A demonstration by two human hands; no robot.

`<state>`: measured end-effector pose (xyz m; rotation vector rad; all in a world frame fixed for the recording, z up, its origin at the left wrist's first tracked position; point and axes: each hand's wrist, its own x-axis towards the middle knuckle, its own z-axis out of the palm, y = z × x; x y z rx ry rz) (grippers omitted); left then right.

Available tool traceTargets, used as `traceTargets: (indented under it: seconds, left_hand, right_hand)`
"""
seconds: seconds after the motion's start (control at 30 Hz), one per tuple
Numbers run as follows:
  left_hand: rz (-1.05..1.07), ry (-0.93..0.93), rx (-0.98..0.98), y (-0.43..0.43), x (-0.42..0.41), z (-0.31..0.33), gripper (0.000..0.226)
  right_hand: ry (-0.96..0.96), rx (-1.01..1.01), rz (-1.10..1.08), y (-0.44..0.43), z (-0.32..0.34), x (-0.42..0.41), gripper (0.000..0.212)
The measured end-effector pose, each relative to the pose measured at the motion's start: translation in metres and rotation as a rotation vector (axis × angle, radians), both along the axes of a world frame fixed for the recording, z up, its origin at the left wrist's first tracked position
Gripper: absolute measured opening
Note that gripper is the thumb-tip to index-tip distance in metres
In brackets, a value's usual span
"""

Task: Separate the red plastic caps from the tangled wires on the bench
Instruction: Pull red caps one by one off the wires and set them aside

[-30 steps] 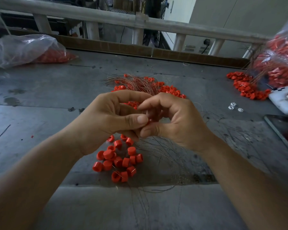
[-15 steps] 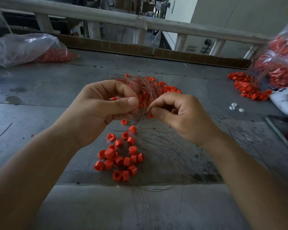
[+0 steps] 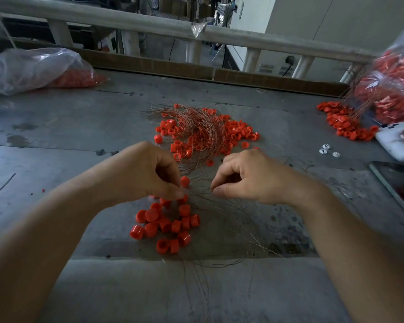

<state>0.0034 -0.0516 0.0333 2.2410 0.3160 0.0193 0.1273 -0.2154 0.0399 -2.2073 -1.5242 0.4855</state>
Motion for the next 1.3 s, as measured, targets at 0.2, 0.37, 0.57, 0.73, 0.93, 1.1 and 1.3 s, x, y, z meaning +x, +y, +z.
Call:
traceTargets:
  seconds: [0.2, 0.37, 0.57, 0.73, 0.93, 1.1, 1.3]
  left_hand:
    - [-0.023, 0.022, -0.024, -0.001, 0.000, 0.000, 0.017]
    - [0.163, -0.079, 0.028, 0.012, 0.002, -0.002, 0.018]
    - [0.561, -0.276, 0.353, 0.044, 0.013, -0.020, 0.017]
    - [0.399, -0.240, 0.367, 0.045, 0.031, -0.035, 0.067]
    - [0.196, -0.115, 0.426, 0.045, 0.039, -0.040, 0.067]
    - [0.255, -0.167, 0.518, 0.053, 0.037, -0.043, 0.045]
    - [0.324, -0.223, 0.562, 0.057, 0.035, -0.042, 0.027]
  right_hand:
    - [0.027, -0.071, 0.002, 0.001, -0.002, 0.001, 0.004]
    - [0.061, -0.049, -0.022, -0.001, 0.001, 0.002, 0.011]
    - [0.030, 0.035, -0.100, -0.004, 0.006, 0.009, 0.014]
    - [0.009, 0.034, -0.133, -0.003, 0.004, 0.009, 0.012]
    - [0.001, 0.041, -0.131, -0.002, 0.002, 0.009, 0.013]
    - [-0.009, 0.053, -0.139, -0.001, 0.001, 0.011, 0.014]
    - [-0.025, 0.065, -0.152, -0.001, 0.001, 0.013, 0.011]
